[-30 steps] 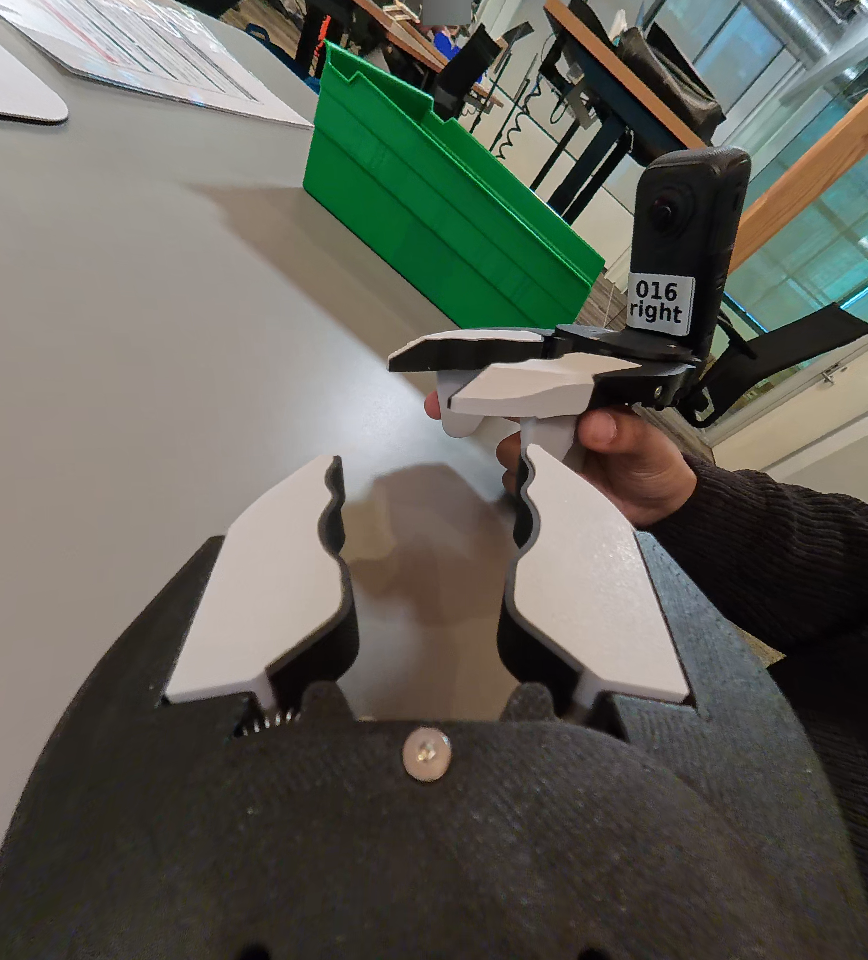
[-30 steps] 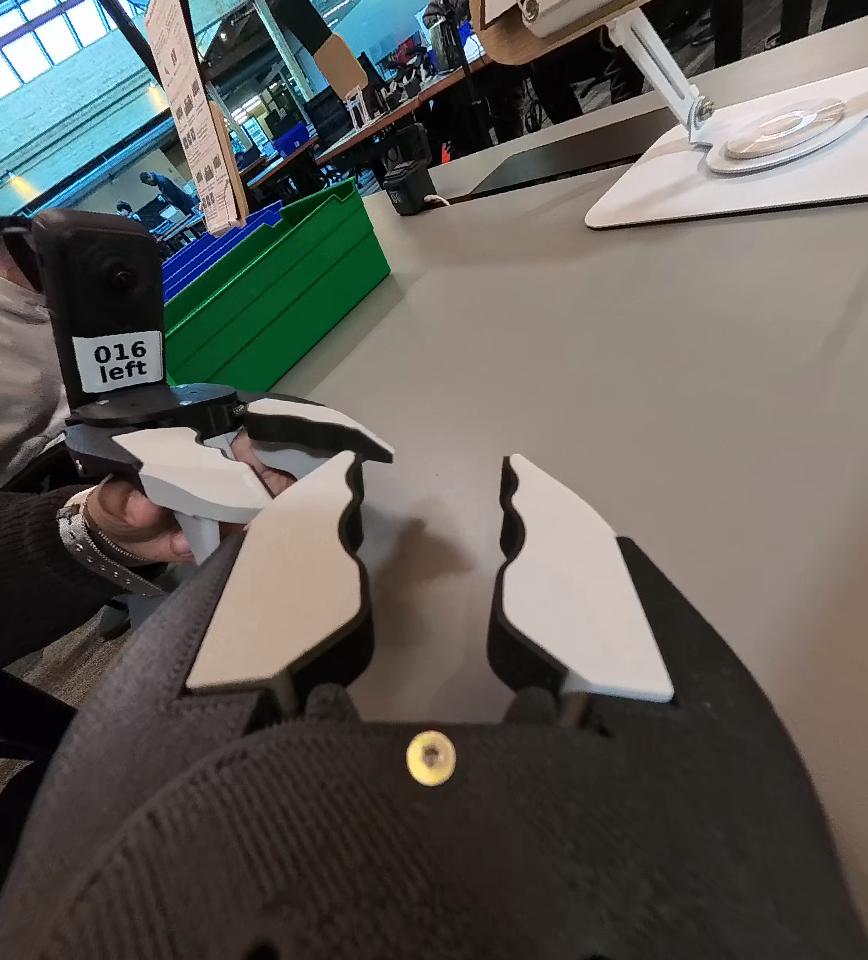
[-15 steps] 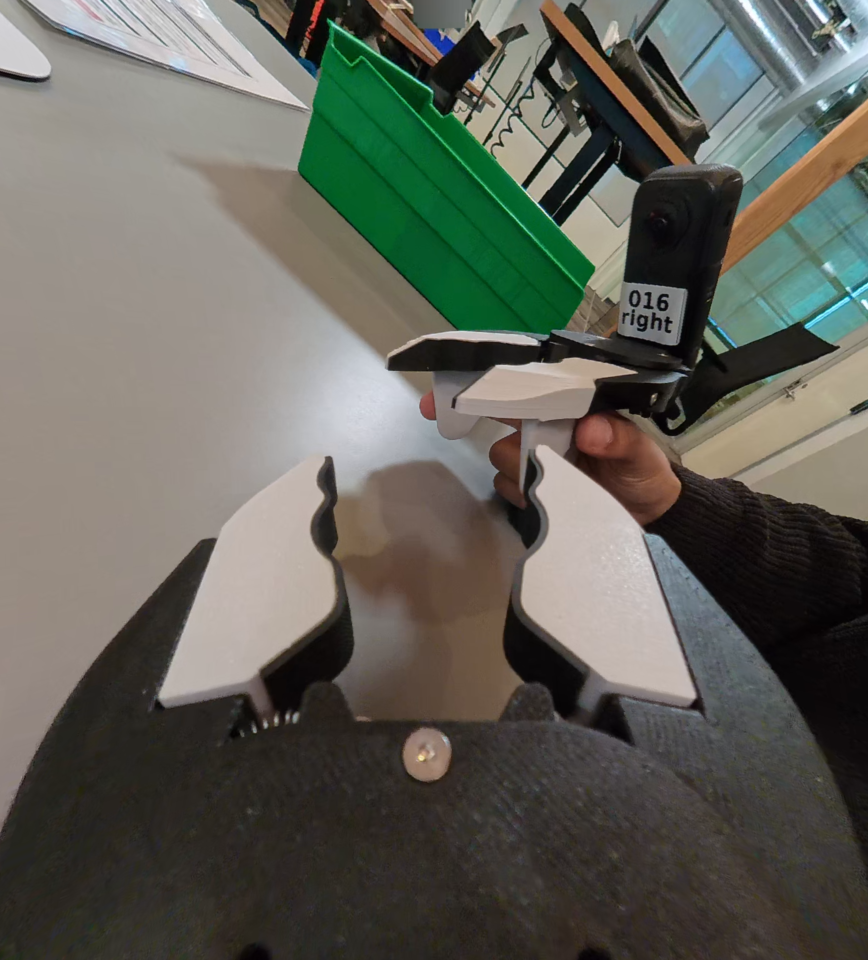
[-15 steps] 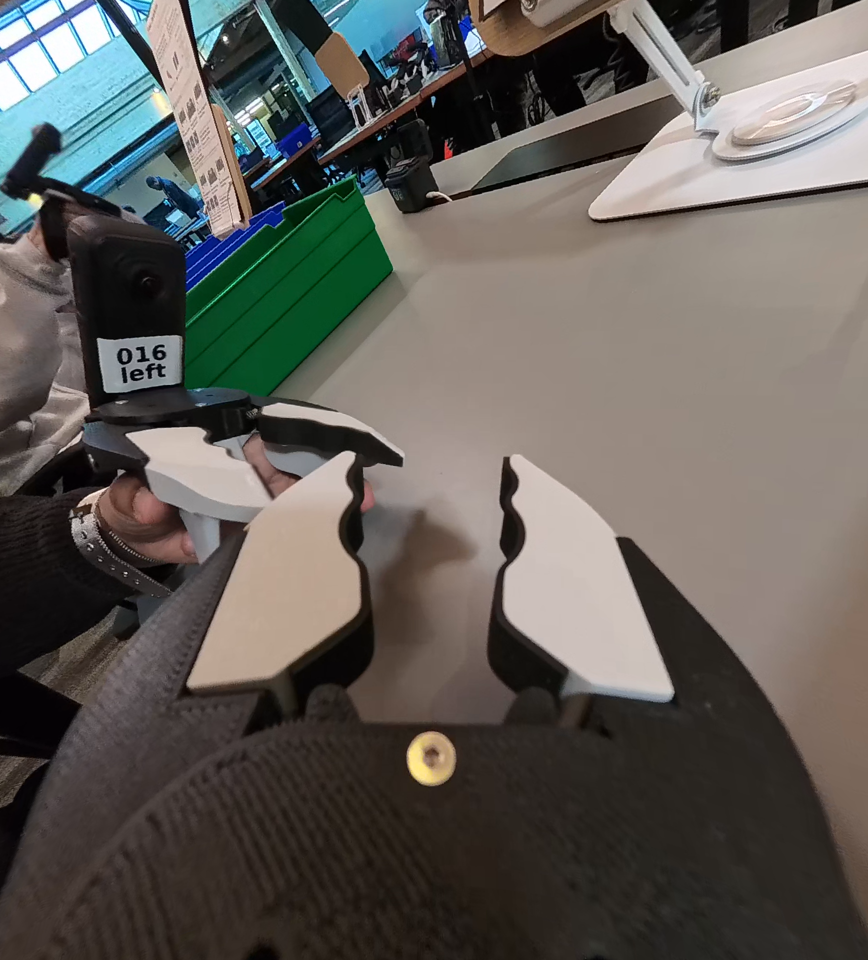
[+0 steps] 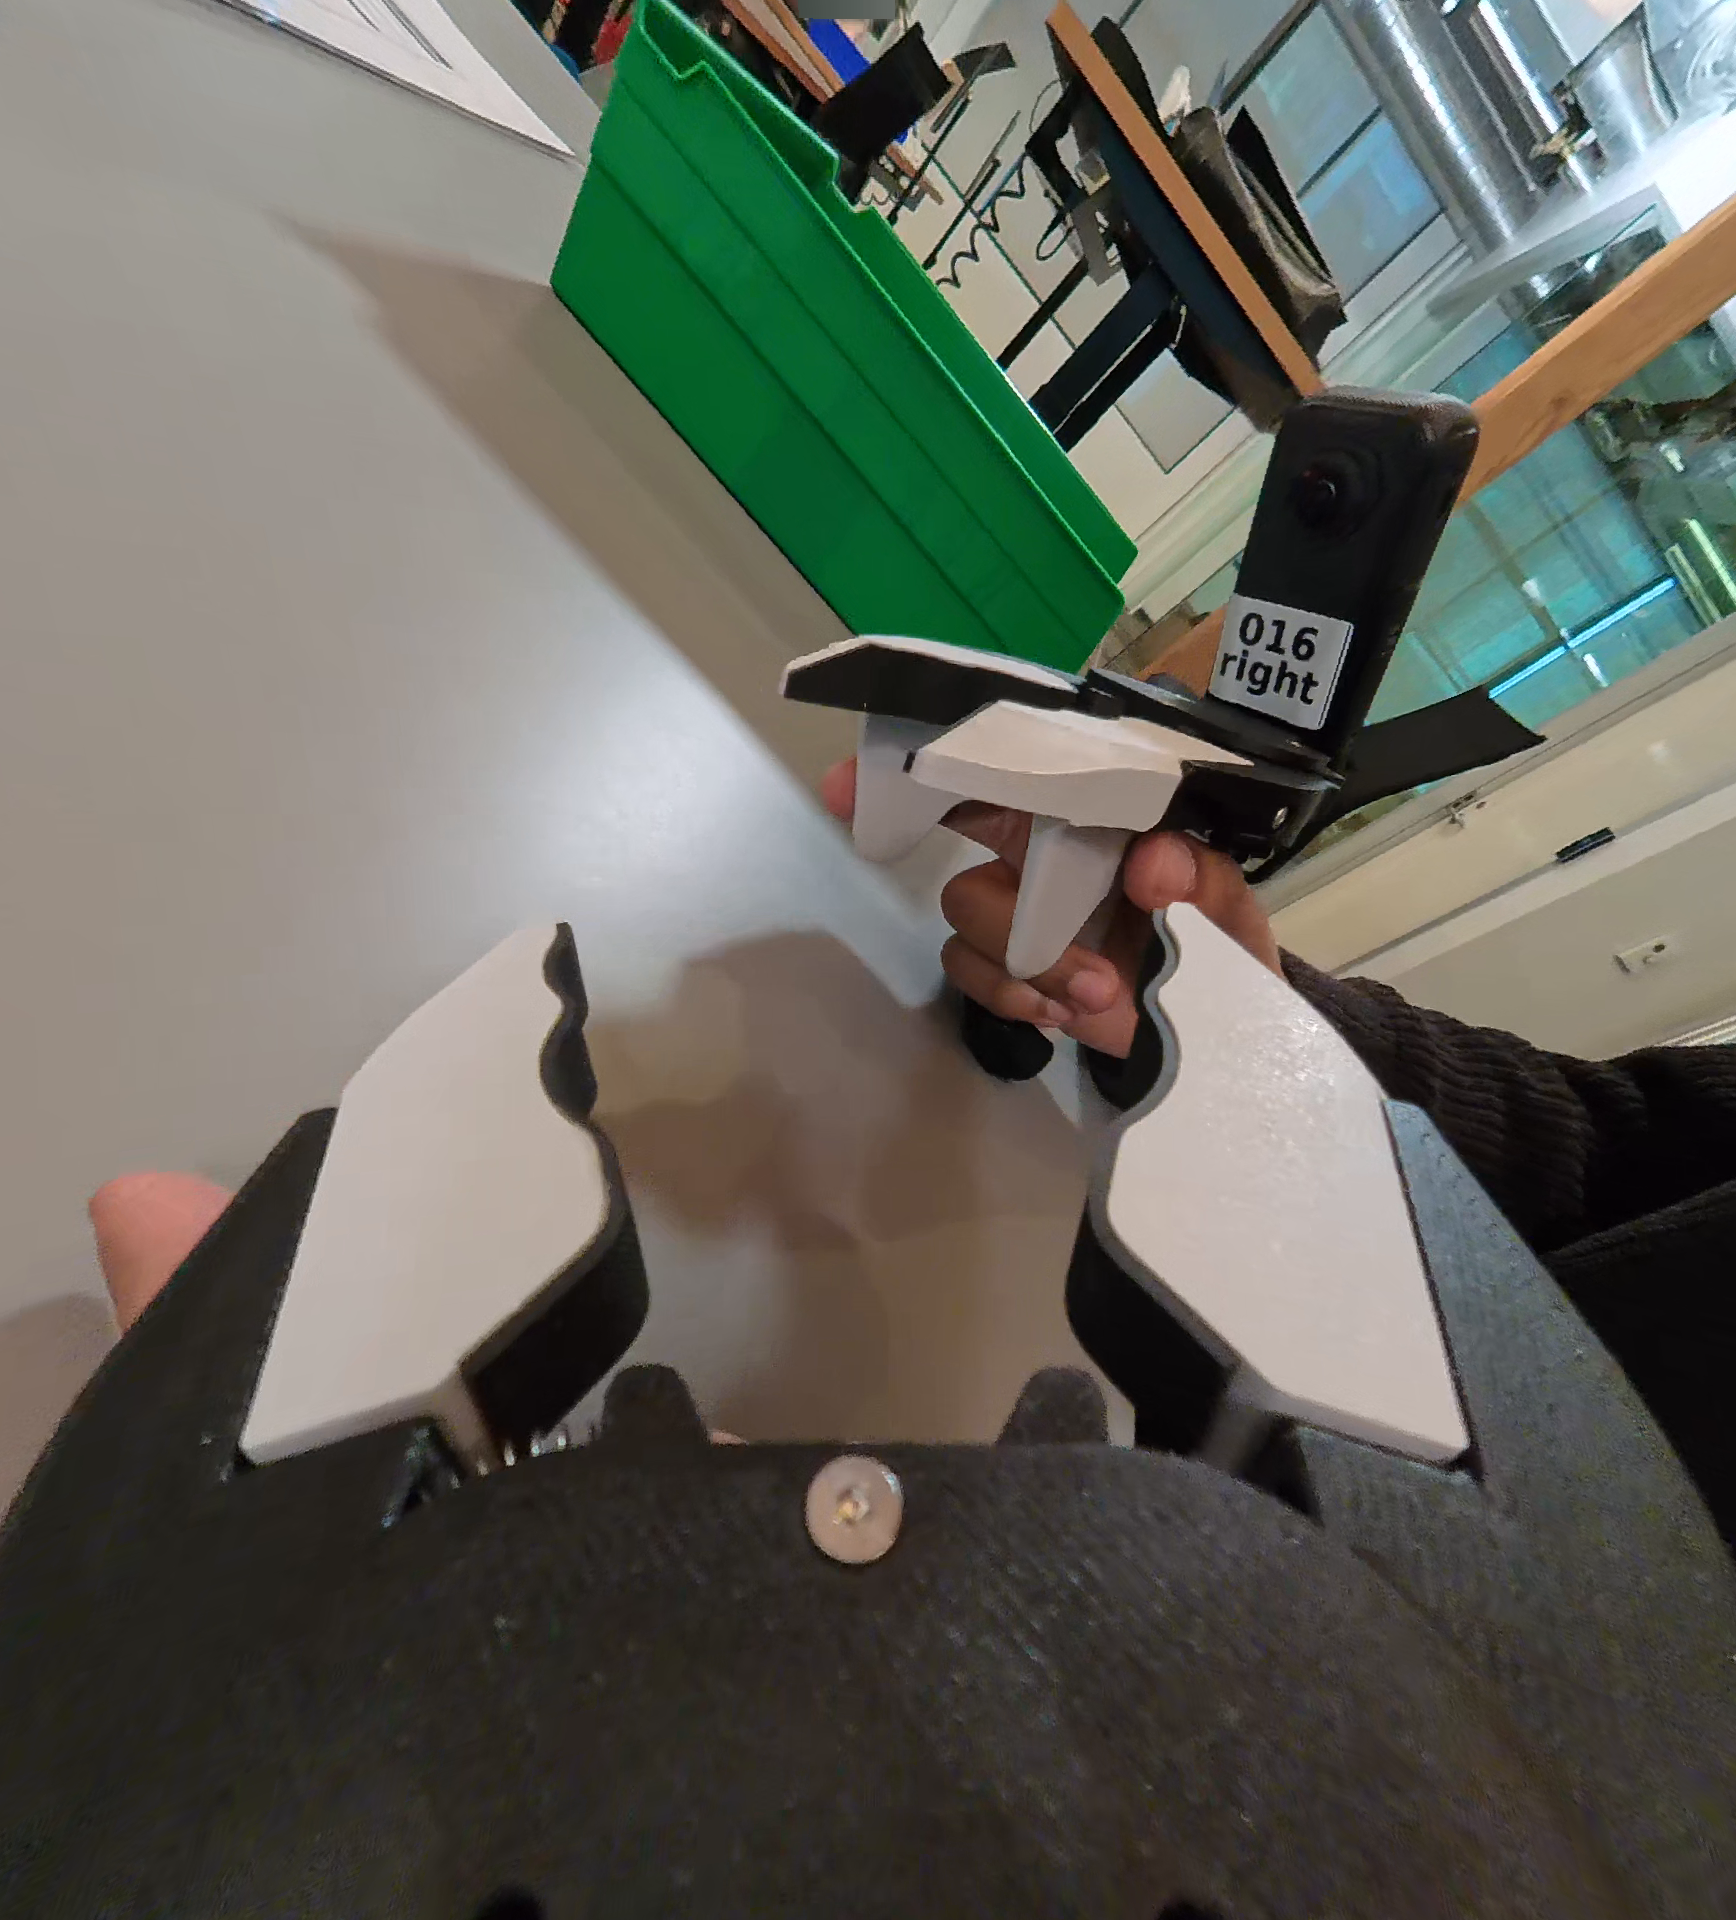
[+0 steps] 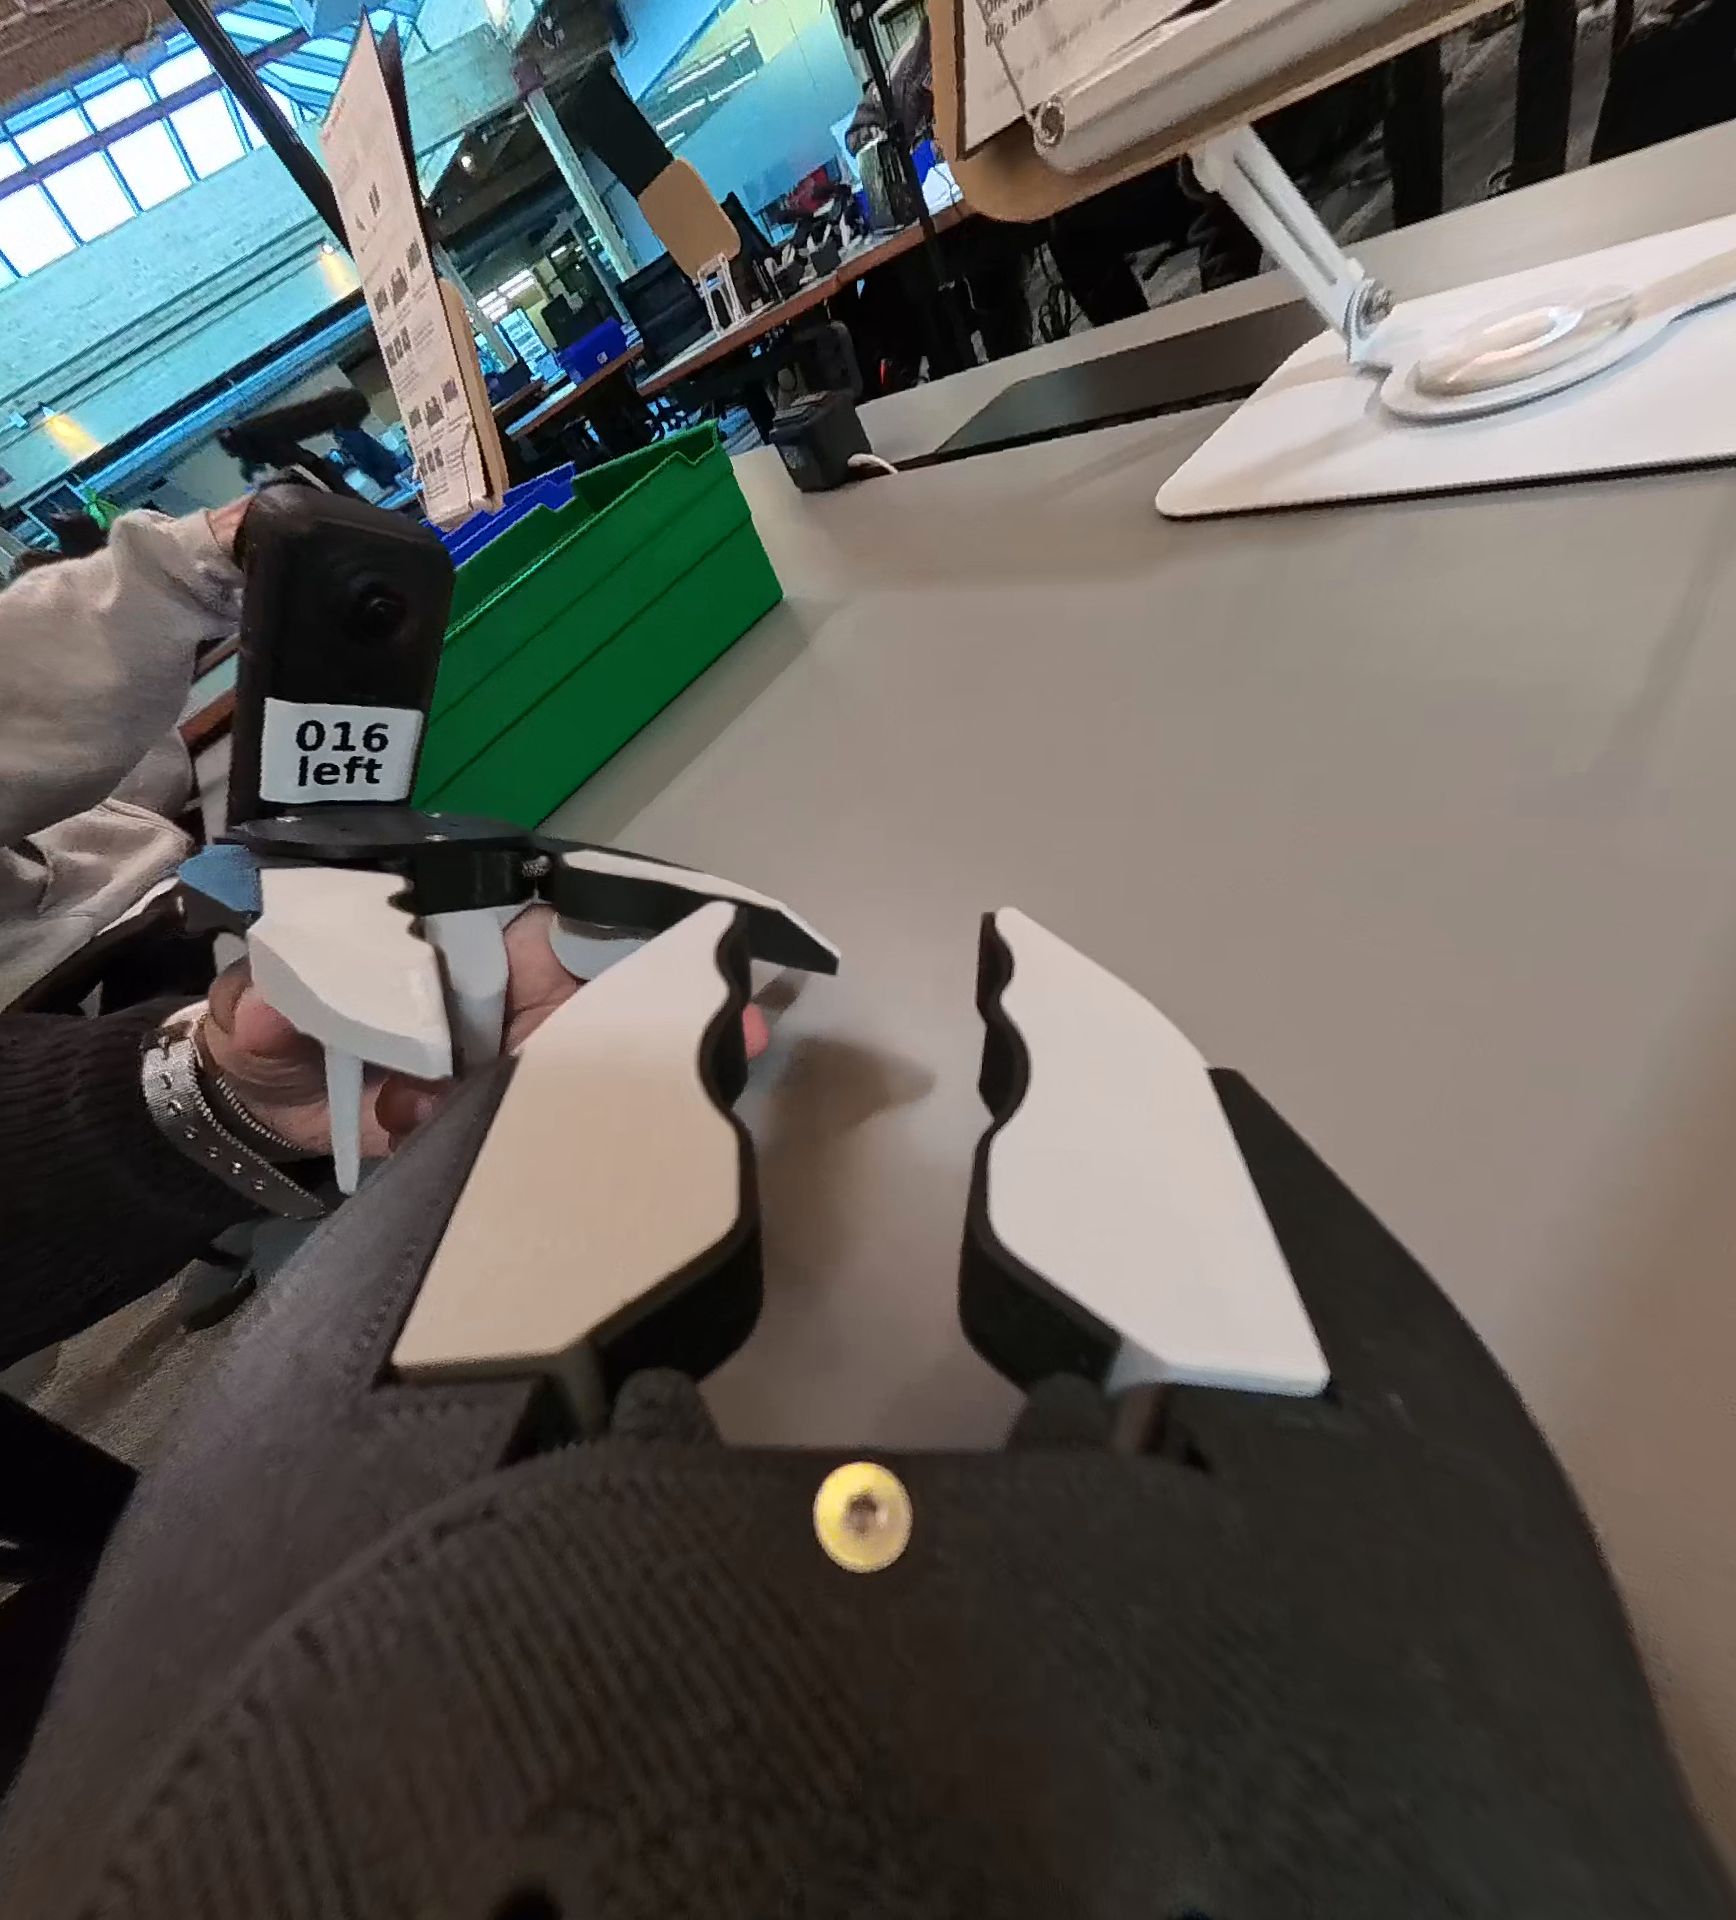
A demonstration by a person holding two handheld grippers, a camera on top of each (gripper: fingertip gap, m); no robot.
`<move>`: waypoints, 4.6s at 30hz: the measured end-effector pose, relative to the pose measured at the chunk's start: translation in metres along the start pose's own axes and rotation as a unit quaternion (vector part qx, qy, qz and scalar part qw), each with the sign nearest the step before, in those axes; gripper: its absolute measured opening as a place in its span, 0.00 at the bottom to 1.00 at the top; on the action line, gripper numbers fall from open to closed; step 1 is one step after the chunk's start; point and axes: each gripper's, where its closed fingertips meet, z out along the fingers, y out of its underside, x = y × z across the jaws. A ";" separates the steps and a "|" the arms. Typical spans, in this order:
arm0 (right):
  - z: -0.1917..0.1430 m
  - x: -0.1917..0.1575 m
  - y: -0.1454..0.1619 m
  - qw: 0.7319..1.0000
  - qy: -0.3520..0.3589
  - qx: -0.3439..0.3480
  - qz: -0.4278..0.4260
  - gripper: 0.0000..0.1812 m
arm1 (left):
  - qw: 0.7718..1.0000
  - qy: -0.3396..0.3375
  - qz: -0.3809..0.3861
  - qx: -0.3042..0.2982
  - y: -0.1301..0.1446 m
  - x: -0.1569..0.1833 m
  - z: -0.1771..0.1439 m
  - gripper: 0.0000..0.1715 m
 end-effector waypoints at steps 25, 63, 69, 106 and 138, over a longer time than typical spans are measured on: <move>0.001 0.001 0.004 0.999 -0.013 -0.007 0.032 0.23 | 1.000 0.013 -0.006 -0.014 0.005 0.003 0.002 0.54; -0.002 0.004 -0.008 0.999 0.006 0.033 0.007 0.38 | 0.995 -0.080 0.023 0.060 -0.023 -0.018 -0.016 0.54; -0.004 -0.007 -0.011 0.999 -0.018 0.031 -0.004 0.34 | 0.990 -0.107 0.085 0.047 -0.020 -0.015 -0.014 0.50; -0.002 -0.014 0.000 0.999 -0.052 0.004 0.010 0.27 | 0.989 -0.107 0.058 0.084 -0.029 -0.019 -0.018 0.47; -0.007 -0.042 -0.020 0.993 -0.105 0.020 0.040 0.33 | 0.993 0.012 0.030 0.113 -0.036 0.012 -0.018 0.43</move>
